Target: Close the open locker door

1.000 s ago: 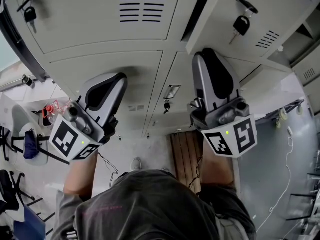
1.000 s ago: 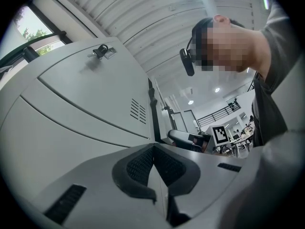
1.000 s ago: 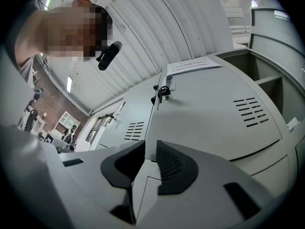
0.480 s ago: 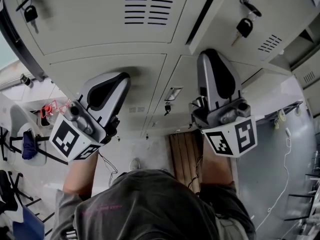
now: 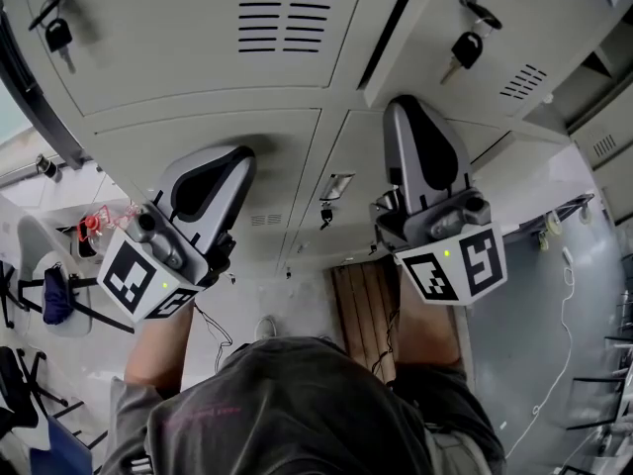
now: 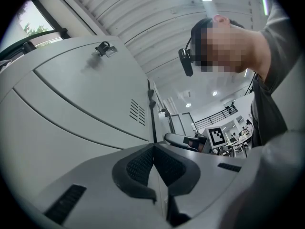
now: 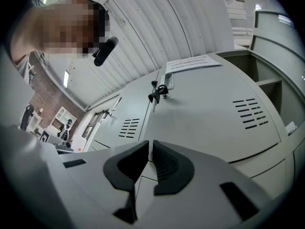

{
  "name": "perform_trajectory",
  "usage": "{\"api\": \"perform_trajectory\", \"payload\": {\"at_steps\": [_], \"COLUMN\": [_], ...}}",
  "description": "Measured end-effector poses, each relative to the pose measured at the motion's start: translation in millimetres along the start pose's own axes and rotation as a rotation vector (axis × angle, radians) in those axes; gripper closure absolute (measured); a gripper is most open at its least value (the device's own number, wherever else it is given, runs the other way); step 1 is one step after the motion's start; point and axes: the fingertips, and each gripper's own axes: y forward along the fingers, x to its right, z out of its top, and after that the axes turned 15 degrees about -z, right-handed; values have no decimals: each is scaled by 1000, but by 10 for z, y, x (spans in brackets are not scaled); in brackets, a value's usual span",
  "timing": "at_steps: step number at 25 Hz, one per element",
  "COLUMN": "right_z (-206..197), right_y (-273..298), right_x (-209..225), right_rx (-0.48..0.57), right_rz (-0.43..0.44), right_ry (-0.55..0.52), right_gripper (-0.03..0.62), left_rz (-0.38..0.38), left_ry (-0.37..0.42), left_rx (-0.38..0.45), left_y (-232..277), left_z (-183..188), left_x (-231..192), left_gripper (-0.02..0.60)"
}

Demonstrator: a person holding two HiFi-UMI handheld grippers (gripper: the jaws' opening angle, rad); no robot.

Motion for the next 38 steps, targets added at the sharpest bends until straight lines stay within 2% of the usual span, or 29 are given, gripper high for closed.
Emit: {"api": "perform_trajectory", "payload": {"at_steps": [4, 9, 21, 23, 26, 28, 30, 38], "right_z": [52, 174, 424, 388, 271, 269, 333, 587], "right_y": [-74, -293, -1083, -1024, -688, -619, -712, -1209], "right_x": [12, 133, 570, 61, -1480, -2039, -2059, -1387], "right_rx": [6, 24, 7, -3, -16, -19, -18, -9], "right_rz": [-12, -76, -301, -365, -501, -564, -591, -626], "right_ry": [0, -4, -104, -134, -197, -226, -238, -244], "right_gripper": [554, 554, 554, 554, 554, 554, 554, 554], "left_rz": [-32, -107, -337, -401, -535, -595, -620, -656], "left_ry": [-6, -22, -123, -158, -222, -246, -255, -255], "left_rx": [-1, -8, 22, 30, 50, 58, 63, 53], "left_y": [75, 215, 706, 266, -1078, -1548, -1541, -860], "left_z": [6, -15, -248, -149, 257, 421, 444, 297], "left_x": [52, 217, 760, 604, 18, -155, -82, 458], "left_gripper": [566, 566, 566, 566, 566, 566, 566, 566]}}
